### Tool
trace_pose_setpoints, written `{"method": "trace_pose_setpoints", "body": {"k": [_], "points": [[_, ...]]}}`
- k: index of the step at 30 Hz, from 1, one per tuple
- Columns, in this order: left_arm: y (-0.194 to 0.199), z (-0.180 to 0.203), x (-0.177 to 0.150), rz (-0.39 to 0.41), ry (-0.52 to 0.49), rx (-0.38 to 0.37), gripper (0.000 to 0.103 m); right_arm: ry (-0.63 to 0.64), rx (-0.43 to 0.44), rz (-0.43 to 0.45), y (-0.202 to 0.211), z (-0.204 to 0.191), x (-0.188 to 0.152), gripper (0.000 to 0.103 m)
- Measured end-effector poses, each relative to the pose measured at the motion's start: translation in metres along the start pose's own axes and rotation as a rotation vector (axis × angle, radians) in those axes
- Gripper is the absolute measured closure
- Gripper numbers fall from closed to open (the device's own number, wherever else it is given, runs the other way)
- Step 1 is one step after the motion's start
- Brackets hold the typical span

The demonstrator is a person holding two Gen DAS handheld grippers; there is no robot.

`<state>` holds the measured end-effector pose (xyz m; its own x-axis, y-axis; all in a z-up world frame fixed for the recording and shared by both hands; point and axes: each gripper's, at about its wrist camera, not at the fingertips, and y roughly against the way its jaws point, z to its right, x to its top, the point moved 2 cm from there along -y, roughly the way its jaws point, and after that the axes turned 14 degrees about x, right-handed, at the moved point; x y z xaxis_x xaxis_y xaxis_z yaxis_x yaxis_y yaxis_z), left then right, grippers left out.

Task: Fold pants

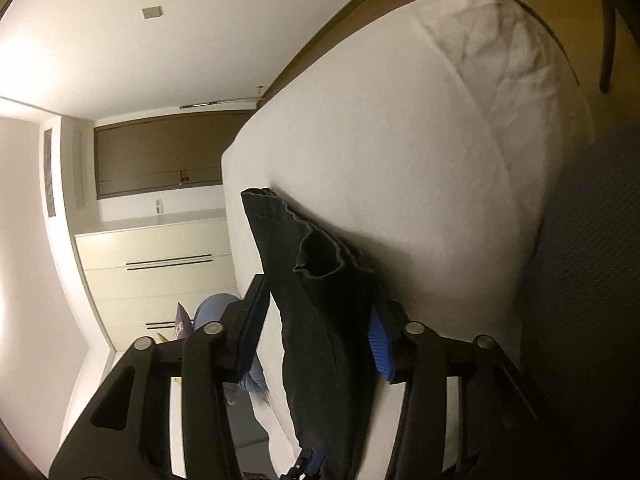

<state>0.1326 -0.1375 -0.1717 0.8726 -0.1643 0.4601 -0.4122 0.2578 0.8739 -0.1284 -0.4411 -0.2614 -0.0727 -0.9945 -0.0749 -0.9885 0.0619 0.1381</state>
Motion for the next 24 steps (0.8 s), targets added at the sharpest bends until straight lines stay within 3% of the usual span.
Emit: {"method": "trace_pose_setpoints", "body": {"k": [6,16,21,24], "points": [[-0.004,0.002,0.002,-0.017,-0.007,0.016,0.023,0.024,-0.007,-0.013,-0.031,0.007,0.004,0.092],[-0.01,0.001,0.002,-0.043,-0.006,0.014,0.023,0.138,-0.106,0.006,-0.051,-0.011,-0.003,0.094],[-0.01,-0.005,0.002,-0.042,0.015,-0.012,0.023,0.345,-0.174,-0.018,-0.074,-0.062,-0.022,0.094],[-0.011,-0.009,0.002,-0.04,0.028,-0.025,0.023,0.611,-0.239,-0.113,-0.103,-0.11,-0.062,0.094]]}}
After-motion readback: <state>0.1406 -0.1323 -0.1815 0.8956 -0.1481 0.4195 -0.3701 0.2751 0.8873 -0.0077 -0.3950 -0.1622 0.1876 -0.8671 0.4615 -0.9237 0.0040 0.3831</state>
